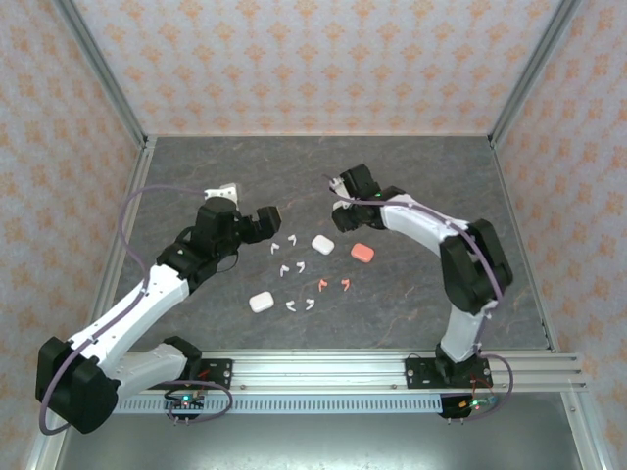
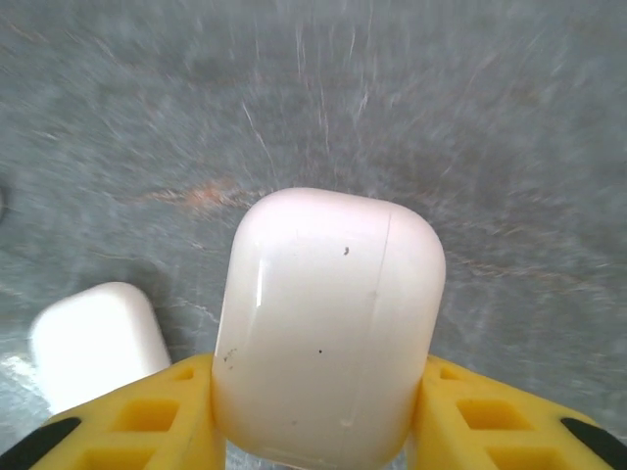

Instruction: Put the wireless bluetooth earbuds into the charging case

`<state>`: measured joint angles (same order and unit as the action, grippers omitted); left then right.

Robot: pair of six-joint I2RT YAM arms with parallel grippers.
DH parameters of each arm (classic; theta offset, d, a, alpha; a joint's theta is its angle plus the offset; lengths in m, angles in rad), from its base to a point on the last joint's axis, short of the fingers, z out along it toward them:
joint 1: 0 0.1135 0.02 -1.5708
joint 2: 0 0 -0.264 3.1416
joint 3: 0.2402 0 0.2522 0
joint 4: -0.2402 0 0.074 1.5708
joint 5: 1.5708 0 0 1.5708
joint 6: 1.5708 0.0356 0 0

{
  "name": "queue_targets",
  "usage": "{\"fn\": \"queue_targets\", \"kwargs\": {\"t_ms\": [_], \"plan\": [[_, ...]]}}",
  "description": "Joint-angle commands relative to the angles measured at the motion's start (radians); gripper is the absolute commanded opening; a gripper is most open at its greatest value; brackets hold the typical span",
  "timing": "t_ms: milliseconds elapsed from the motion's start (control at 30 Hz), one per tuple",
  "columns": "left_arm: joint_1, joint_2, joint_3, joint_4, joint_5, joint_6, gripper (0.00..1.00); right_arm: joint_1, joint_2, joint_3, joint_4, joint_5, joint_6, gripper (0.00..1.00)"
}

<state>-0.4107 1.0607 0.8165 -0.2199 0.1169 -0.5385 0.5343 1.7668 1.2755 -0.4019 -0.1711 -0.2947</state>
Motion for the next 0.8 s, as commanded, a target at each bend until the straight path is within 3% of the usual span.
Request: {"fn": "queue_targets", "kwargs": {"t_ms": [0, 100, 267, 467, 767], "plan": [[0.075, -0.002, 0.049, 0.027, 0.209, 0.016, 1.00, 0.001, -0.130, -0.067, 0.090, -0.001, -0.079, 0.43], [0.123, 0.012, 0.079, 0.045, 0.348, 0.026, 1.00, 0.001, -0.232, -0.123, 0.109, -0.041, -0.128, 0.42], [0.125, 0.092, 0.168, 0.007, 0.541, 0.101, 0.97, 0.002, -0.370, -0.185, 0.129, -0.115, -0.178, 0.39], [0.121, 0.176, 0.208, 0.062, 0.704, 0.065, 0.90, 0.004, -0.463, -0.208, 0.090, -0.203, -0.228, 0.39], [0.039, 0.275, 0.268, 0.059, 0.790, 0.094, 0.88, 0.087, -0.489, -0.203, 0.056, -0.193, -0.284, 0.39]]}}
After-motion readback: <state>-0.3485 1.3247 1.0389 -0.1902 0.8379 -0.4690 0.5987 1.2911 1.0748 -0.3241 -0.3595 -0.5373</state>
